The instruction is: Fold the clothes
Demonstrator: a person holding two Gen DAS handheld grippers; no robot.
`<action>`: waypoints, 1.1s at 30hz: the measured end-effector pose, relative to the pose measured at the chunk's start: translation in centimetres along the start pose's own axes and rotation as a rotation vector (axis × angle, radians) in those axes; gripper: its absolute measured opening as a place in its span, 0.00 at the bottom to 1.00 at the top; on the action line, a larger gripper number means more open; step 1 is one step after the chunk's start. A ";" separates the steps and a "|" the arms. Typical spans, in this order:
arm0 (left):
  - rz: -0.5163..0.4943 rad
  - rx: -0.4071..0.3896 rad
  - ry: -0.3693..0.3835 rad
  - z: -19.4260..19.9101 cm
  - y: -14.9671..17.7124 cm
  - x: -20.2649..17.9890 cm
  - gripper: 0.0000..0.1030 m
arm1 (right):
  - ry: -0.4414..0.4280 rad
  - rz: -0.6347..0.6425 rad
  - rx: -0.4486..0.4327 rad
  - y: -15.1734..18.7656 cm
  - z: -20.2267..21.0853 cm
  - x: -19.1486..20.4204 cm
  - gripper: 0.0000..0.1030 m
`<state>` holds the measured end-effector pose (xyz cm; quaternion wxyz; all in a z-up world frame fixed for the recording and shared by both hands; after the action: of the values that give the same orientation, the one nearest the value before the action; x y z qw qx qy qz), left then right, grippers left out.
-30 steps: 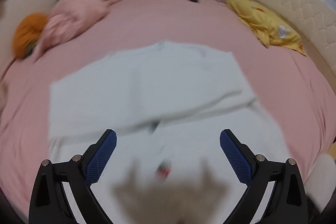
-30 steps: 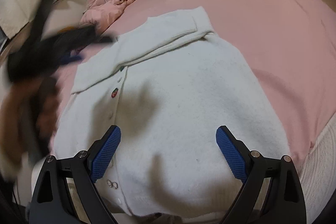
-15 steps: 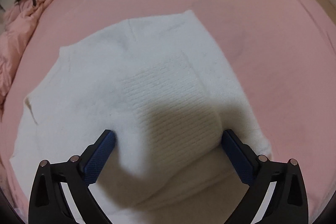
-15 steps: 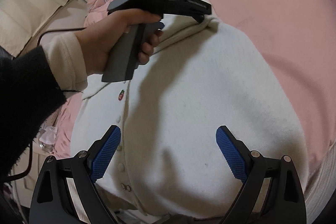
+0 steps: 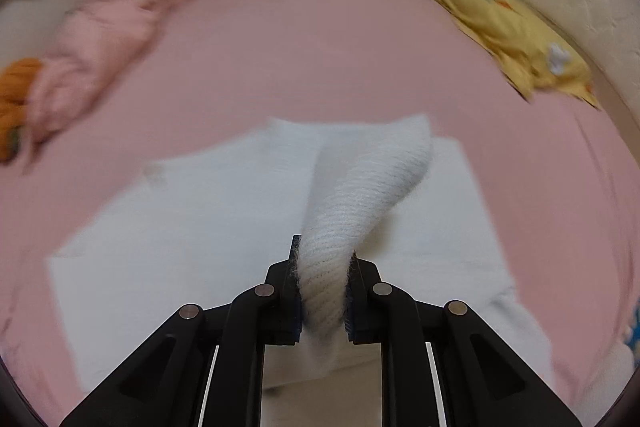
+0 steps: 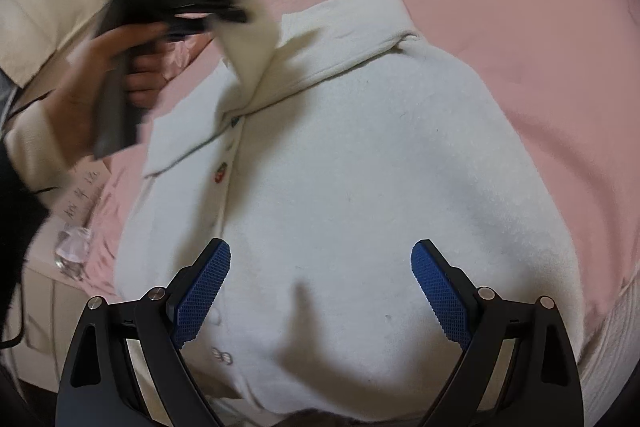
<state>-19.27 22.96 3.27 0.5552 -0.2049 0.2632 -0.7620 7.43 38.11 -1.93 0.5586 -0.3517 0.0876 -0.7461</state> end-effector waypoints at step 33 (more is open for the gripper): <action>0.442 0.327 -0.852 5.9 24.7 54.3 0.22 | 0.271 0.252 0.121 2.5 -3.5 3.7 0.90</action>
<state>-13.73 -35.92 -6.53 0.7860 -0.3474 -0.0725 -0.5062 6.67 33.02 -4.27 0.6509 -0.1999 0.1602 -0.7146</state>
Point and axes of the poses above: each gripper's, at about its wrist camera, not at the fingertips, and z roughly against the way its jaws point, x to its left, y to its underside, the point moved 1 cm from there along -z, roughly the way its jaws point, and after that the axes turned 6 degrees about -x, right-handed, at the moved point
